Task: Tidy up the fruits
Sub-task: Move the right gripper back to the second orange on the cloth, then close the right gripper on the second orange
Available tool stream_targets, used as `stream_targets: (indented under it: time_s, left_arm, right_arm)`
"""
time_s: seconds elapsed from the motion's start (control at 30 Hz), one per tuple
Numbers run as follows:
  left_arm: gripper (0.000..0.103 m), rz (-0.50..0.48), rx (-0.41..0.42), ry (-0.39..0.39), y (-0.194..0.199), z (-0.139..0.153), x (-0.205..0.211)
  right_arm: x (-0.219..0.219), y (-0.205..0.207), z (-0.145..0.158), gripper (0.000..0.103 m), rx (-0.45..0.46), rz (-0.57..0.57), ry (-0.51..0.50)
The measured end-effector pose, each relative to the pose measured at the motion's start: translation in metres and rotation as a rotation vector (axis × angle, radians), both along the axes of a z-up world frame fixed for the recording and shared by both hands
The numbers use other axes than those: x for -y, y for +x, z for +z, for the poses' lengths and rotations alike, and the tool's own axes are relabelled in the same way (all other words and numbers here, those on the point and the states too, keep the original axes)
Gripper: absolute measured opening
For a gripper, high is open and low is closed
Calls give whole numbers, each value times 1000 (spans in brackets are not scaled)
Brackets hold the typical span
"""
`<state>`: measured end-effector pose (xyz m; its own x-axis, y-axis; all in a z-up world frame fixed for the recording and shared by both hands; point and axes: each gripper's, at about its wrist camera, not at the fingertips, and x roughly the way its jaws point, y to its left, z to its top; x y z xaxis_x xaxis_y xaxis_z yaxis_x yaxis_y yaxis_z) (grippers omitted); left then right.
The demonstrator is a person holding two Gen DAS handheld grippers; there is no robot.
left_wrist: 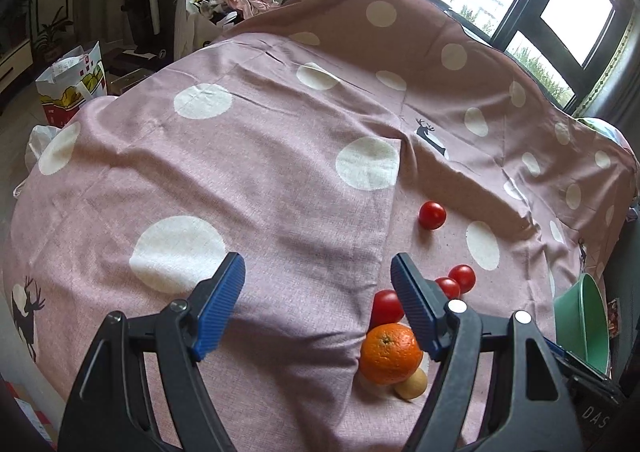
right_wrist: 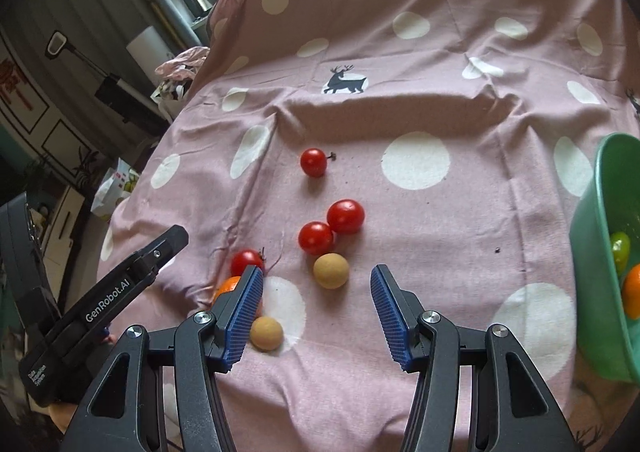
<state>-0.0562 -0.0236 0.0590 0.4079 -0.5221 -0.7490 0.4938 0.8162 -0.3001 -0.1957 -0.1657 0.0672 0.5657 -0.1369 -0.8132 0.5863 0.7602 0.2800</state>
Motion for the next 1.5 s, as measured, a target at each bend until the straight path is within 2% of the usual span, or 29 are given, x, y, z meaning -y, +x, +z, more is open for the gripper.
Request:
stream_targets:
  time_s: [0.2, 0.37, 0.63, 0.73, 0.83, 1.1, 1.33, 1.5]
  left_arm:
    - [76, 16, -11, -5, 3, -2, -2]
    - [76, 38, -7, 5, 4, -2, -4]
    - [76, 40, 1, 9, 3, -1, -3]
    - [76, 41, -2, 7, 3, 0, -3]
    - [76, 40, -2, 1, 2, 1, -4]
    - [76, 9, 25, -8, -10, 9, 2]
    - [75, -97, 60, -17, -39, 17, 24]
    - [75, -174, 61, -8, -56, 16, 42]
  right_arm:
    - [-12, 18, -15, 56, 39, 75, 104]
    - [-22, 34, -29, 56, 30, 132, 156]
    - [-20, 47, -47, 52, 24, 142, 222]
    - [-21, 50, -52, 42, 37, 162, 264]
    - [-26, 51, -49, 41, 30, 175, 226]
    - [-8, 25, -28, 40, 55, 99, 190]
    - [23, -6, -18, 40, 39, 8, 136]
    - [40, -18, -27, 40, -2, -22, 155]
